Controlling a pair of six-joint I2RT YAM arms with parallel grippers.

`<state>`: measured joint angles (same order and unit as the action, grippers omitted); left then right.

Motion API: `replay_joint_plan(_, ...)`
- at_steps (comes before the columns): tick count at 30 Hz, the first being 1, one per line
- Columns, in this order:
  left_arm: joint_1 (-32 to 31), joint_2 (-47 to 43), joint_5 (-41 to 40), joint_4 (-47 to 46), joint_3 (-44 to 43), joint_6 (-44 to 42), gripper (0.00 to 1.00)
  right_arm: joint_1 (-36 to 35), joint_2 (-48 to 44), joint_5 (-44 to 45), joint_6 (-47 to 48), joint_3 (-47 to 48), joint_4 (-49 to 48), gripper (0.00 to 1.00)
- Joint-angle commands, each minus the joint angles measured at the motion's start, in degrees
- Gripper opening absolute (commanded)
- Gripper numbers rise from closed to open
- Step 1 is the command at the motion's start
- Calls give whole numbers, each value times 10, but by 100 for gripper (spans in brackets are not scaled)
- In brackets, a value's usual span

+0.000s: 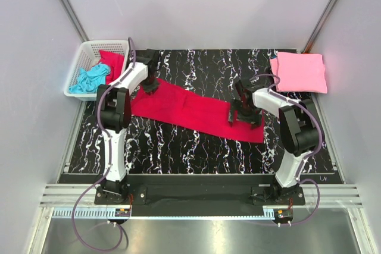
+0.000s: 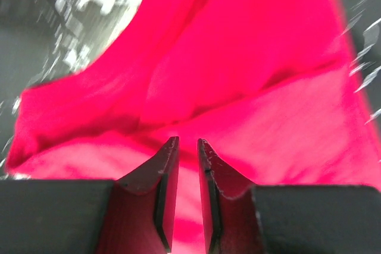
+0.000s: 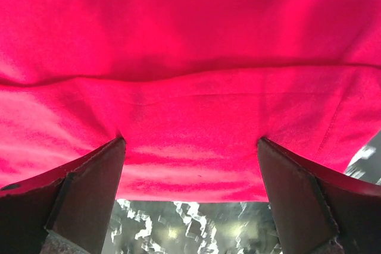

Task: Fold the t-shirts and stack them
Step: Fold the tshirt

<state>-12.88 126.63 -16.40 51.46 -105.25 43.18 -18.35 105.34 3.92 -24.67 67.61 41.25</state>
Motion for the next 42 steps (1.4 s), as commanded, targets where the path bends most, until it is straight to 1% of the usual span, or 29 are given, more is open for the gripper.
replay_joint_plan(1, 2, 41, 21, 0, -70, -23, 24, -50, -33, -22, -64, -49, 23, 100)
replay_joint_plan(5, 3, 99, 55, 3, -137, -35, 25, -124, -72, -30, -128, -85, 15, 100)
replay_joint_plan(6, 4, 110, 61, 4, -148, -35, 25, -140, -79, -28, -155, -87, 15, 100)
replay_joint_plan(7, 5, 130, 67, 4, -169, -35, 25, -173, -89, -28, -167, -90, 15, 100)
replay_joint_plan(9, 8, 145, 83, 4, -197, -36, 26, -203, -95, -30, -201, -87, 15, 100)
replay_joint_plan(10, 9, 153, 88, 2, -206, -36, 26, -235, -100, -28, -209, -84, 17, 100)
replay_joint_plan(13, 16, 172, 106, -6, -235, -43, 26, -269, -106, -18, -234, -64, 32, 100)
replay_joint_plan(14, 21, 171, 122, -14, -236, -48, 26, -282, -108, -12, -238, -53, 38, 100)
replay_joint_plan(16, 27, 162, 142, -50, -229, -57, 26, -287, -119, 4, -244, -39, 56, 100)
replay_joint_plan(19, 37, 116, 205, -125, -185, -67, 26, -291, -137, 41, -238, 7, 103, 100)
replay_joint_plan(20, 39, 101, 218, -146, -170, -69, 26, -292, -140, 51, -231, 36, 117, 100)
replay_joint_plan(21, 41, 67, 225, -186, -139, -68, 27, -292, -150, 71, -227, 51, 130, 100)
replay_joint_plan(23, 43, 33, 238, -217, -109, -66, 27, -291, -160, 93, -219, 90, 163, 100)
replay_joint_plan(24, 43, 12, 240, -243, -79, -66, 27, -291, -169, 113, -203, 99, 168, 100)
replay_joint_plan(26, 43, -48, 224, -250, -50, -59, 28, -289, -172, 132, -165, 124, 168, 100)
replay_joint_plan(29, 43, -132, 199, -247, 27, -33, 28, -255, -144, 147, -109, 161, 161, 100)
replay_joint_plan(30, 43, -153, 193, -234, 73, -13, 28, -241, -124, 136, -93, 166, 152, 100)
replay_joint_plan(31, 42, -201, 184, -229, 100, -5, 28, -209, -115, 125, -75, 167, 109, 100)
replay_joint_plan(32, 40, -223, 182, -228, 129, 1, 27, -195, -107, 112, -42, 164, 80, 96)
replay_joint_plan(33, 38, -249, 179, -226, 184, 11, 27, -177, -86, 81, -28, 165, 28, 55)
replay_joint_plan(34, 31, -271, 174, -226, 213, 19, 27, -152, -71, 67, -16, 169, 8, 33)
replay_joint_plan(35, 26, -312, 172, -227, 238, 23, 27, -141, -54, 55, -7, 194, -8, 15)
replay_joint_plan(36, 18, -327, 168, -226, 274, 22, 27, -135, -11, 43, 19, 213, -23, 7)
replay_joint_plan(37, -2, -342, 166, -225, 289, 18, 28, -132, 17, 40, 34, 239, -22, 6)
replay_joint_plan(38, -12, -363, 166, -225, 310, 15, 28, -131, 44, 23, 66, 298, -21, 4)
replay_joint_plan(39, -20, -368, 166, -220, 317, 9, 28, -130, 97, 8, 80, 327, -15, 3)
replay_joint_plan(40, -37, -372, 174, -217, 323, 5, 28, -129, 121, -10, 91, 357, -14, 5)
replay_joint_plan(41, -44, -374, 181, -214, 327, 2, 28, -129, 142, -25, 109, 404, -14, 12)
replay_joint_plan(42, -50, -375, 186, -205, 337, -4, 28, -129, 178, -61, 117, 427, -17, 17)
